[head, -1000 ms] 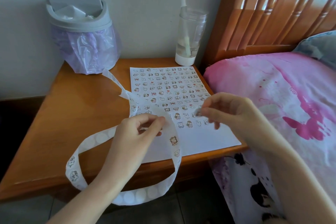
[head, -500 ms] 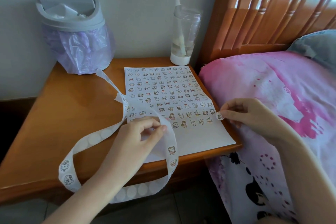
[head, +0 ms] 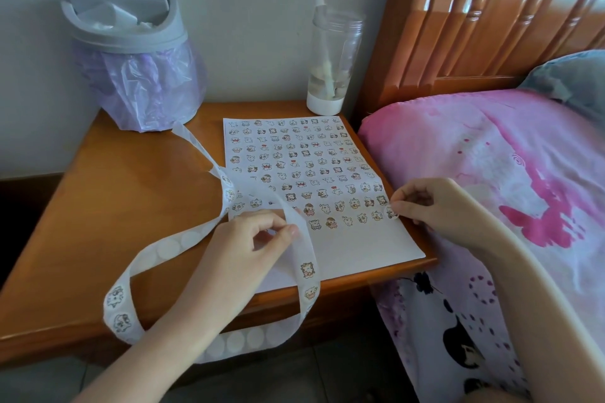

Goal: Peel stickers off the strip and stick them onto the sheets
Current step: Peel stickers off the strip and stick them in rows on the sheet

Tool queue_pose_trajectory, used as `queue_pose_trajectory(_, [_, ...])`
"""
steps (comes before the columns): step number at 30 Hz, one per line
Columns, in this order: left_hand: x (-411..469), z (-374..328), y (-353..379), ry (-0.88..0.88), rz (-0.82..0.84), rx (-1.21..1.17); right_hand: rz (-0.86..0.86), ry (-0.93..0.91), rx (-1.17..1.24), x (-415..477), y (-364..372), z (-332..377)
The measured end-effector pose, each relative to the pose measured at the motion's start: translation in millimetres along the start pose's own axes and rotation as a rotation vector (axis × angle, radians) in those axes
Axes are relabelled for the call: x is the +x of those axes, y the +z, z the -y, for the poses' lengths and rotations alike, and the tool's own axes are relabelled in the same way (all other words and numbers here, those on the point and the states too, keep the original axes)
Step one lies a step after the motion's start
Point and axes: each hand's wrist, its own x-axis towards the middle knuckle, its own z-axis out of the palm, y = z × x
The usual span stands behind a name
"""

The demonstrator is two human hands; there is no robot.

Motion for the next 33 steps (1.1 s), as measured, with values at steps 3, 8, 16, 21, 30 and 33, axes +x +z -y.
queue_pose_trajectory(3, [0.5, 0.5, 0.4, 0.007, -0.010, 0.008, -0.004, -0.002, -0.018, 0.4, -0.1, -0.1])
queue_pose_trajectory(8, [1.4, 0.7, 1.2, 0.020, -0.016, 0.015, -0.009, -0.012, -0.024, 0.6, 1.1, -1.1])
queue_pose_trajectory(16, [0.8, -0.2, 1.2, 0.015, -0.026, 0.029, -0.015, -0.034, -0.030, 2.8, 1.7, -3.2])
queue_pose_trajectory(21, [0.0, -1.4, 1.2, 0.007, -0.026, 0.032, -0.019, -0.049, -0.054, 3.5, 3.2, -3.9])
queue_pose_trajectory(30, [-0.5, -1.1, 1.2, 0.016, -0.033, 0.036, -0.038, -0.066, -0.050, 4.4, 5.2, -6.9])
queue_pose_trajectory(33, [-0.5, -0.4, 1.4, 0.023, -0.035, 0.028, -0.044, -0.077, -0.075, 4.2, 5.5, -7.9])
